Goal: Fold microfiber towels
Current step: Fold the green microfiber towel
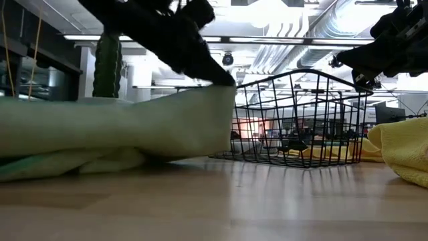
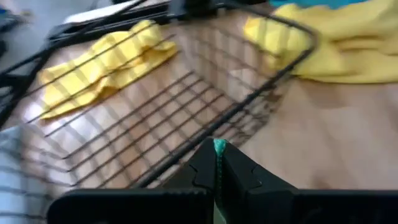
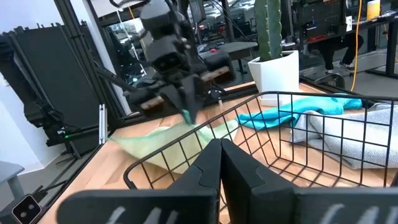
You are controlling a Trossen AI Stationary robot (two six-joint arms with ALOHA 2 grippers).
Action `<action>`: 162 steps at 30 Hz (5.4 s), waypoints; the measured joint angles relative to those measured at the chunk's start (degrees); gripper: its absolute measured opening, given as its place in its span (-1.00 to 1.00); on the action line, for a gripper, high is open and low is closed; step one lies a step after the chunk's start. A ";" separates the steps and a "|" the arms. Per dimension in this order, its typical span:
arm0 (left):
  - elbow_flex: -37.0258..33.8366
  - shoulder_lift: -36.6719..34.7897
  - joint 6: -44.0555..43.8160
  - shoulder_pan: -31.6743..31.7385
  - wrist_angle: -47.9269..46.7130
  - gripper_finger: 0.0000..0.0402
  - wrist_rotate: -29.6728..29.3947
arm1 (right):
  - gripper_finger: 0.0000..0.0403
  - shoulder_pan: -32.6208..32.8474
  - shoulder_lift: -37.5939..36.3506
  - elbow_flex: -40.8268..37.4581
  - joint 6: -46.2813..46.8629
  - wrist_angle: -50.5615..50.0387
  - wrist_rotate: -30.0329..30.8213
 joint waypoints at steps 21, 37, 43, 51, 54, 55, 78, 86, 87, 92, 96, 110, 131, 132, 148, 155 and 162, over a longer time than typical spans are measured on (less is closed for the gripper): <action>-11.47 -47.27 -17.18 -26.66 -21.94 -1.00 -6.11 | -1.00 0.00 -0.02 -0.01 2.01 0.16 0.23; -11.56 -49.49 -29.90 -41.49 -32.66 -1.00 -23.97 | -1.00 14.55 30.91 0.14 -13.45 51.35 -5.81; -11.56 -49.44 -31.88 -42.81 -33.54 -1.00 -26.16 | -1.00 19.15 57.15 10.77 -19.86 61.76 -4.68; -11.56 -49.41 -34.30 -44.44 -36.74 -1.00 -27.54 | -1.00 19.48 85.93 37.07 -19.50 56.63 -3.30; -11.56 -49.42 -36.20 -45.20 -38.31 -1.00 -27.03 | -1.00 19.47 93.02 47.46 -19.52 46.13 -0.66; -11.56 -49.42 -36.87 -45.58 -38.92 -1.00 -26.93 | -1.00 19.47 94.95 50.87 -19.53 41.09 0.38; -11.54 -49.51 -40.48 -47.80 -42.25 -1.00 -27.05 | -0.03 18.69 125.70 93.67 -21.01 -19.93 22.43; -11.54 -49.50 -41.77 -47.80 -42.26 -1.00 -27.06 | 0.07 17.89 128.70 93.67 -20.98 -14.86 24.44; -11.52 -49.50 -41.77 -47.80 -42.24 -1.00 -27.06 | 0.05 17.86 128.74 93.67 -21.11 -14.28 25.24; -11.52 -49.50 -41.77 -47.78 -42.23 -1.00 -27.07 | -0.09 18.01 128.74 93.67 -21.40 -12.35 27.71; -11.52 -49.50 -41.88 -47.78 -42.23 -1.00 -27.07 | -0.26 17.97 128.74 93.67 -21.30 -12.39 27.82; -7.48 -49.52 -39.49 -47.78 -43.25 -1.00 -27.09 | -0.95 18.99 124.92 93.67 -24.50 -18.84 33.77; 10.00 -48.66 -31.91 -40.57 -64.40 -1.00 -33.05 | -1.00 20.80 107.99 93.05 -16.03 -28.38 24.78; 9.43 -48.24 -33.91 -40.59 -66.04 -1.00 -32.88 | -1.00 20.66 108.96 92.84 -15.41 -28.18 24.11; -6.81 -34.91 -60.94 -42.07 -68.48 -1.00 -21.14 | -1.00 22.28 122.87 92.62 -6.82 -25.49 17.22; -7.02 -29.48 -68.68 -45.03 -69.64 -1.00 -19.13 | -0.85 22.24 123.23 92.62 -6.02 -25.56 17.37; -7.02 -26.24 -74.05 -47.50 -71.38 -1.00 -16.17 | -0.26 22.36 123.27 92.62 -9.74 -29.55 22.46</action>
